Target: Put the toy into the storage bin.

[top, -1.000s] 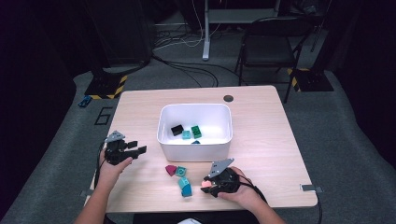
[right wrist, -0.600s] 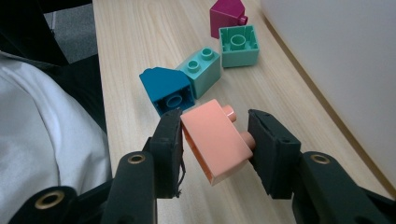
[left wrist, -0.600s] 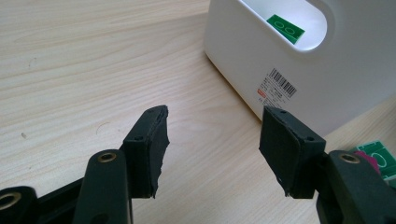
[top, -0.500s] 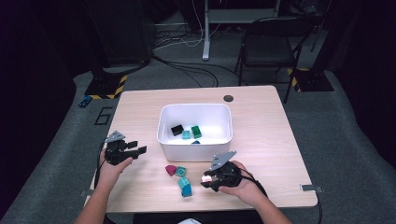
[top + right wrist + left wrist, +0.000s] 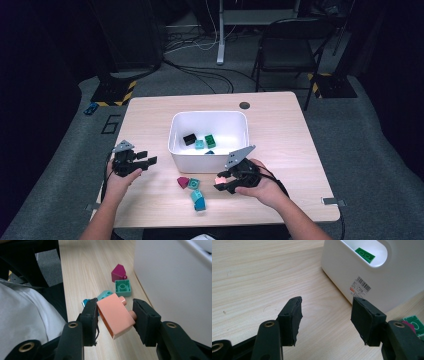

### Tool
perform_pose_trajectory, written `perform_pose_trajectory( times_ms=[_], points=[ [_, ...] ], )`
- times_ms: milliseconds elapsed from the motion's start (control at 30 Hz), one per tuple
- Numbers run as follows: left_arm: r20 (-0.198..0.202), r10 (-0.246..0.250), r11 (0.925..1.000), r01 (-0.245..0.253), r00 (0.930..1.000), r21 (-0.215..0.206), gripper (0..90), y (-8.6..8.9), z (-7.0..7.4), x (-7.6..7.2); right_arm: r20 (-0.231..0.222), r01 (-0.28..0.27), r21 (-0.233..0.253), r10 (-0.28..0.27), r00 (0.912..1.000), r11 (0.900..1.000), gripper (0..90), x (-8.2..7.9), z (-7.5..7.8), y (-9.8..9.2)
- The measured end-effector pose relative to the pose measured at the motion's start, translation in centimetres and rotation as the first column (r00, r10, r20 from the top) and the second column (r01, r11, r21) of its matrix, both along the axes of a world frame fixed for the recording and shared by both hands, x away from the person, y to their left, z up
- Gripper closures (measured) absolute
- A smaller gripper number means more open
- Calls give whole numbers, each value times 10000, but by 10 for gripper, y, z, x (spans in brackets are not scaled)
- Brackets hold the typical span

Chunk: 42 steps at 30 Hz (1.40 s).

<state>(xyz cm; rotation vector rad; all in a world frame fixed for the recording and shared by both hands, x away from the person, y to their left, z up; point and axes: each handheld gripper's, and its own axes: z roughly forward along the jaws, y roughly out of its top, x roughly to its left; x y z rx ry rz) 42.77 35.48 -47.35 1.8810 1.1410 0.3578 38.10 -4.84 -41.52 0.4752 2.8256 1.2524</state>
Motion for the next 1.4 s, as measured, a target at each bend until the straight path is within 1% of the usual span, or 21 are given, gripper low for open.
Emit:
perform_pose_trajectory(
  times_ms=[67, 200, 267, 333, 533, 700, 767, 867, 1200, 1400],
  points=[
    [36, 21, 10000, -21, 10000, -29, 416, 0, 0, 0, 89, -79, -43, 80, 9999, 10000, 560, 1, 8, 2],
    [-1, -4, 10000, 4, 10000, -9, 416, 0, 0, 0, 126, -117, -145, 119, 9998, 9998, 560, 1, 21, 4],
    [8, 5, 10000, -5, 10000, -27, 416, 0, 0, 0, 168, -131, -123, 133, 9998, 9998, 561, 3, 27, 5],
    [9, 9, 10000, -8, 10000, -35, 416, 0, 0, 0, 150, -85, -56, 86, 9999, 9999, 561, 5, 33, 5],
    [25, 17, 10000, -17, 10000, -55, 416, 0, 0, 0, 287, 21, 61, -22, 9996, 10000, 561, 9, 52, 6],
    [45, -6, 10000, 6, 10000, -19, 416, 0, 0, 0, 479, 163, 17, -164, 9987, 9999, 561, 17, 67, 9],
    [27, -17, 10000, 17, 10000, -34, 416, 0, 0, 0, 519, 205, 105, -211, 9984, 9997, 560, 21, 72, 10],
    [18, -1, 10000, 1, 10000, -66, 416, 1, 0, 0, 639, 259, 163, -269, 9976, 9995, 561, 27, 78, 11],
    [14, -13, 10000, 13, 10000, -73, 416, 1, 0, 0, 762, 678, 151, -688, 9947, 9976, 561, 47, 89, 20],
    [19, -46, 10000, 46, 10000, -58, 416, 0, 0, 0, 968, 853, 193, -868, 9915, 9962, 560, 61, 96, 28]
  ],
)
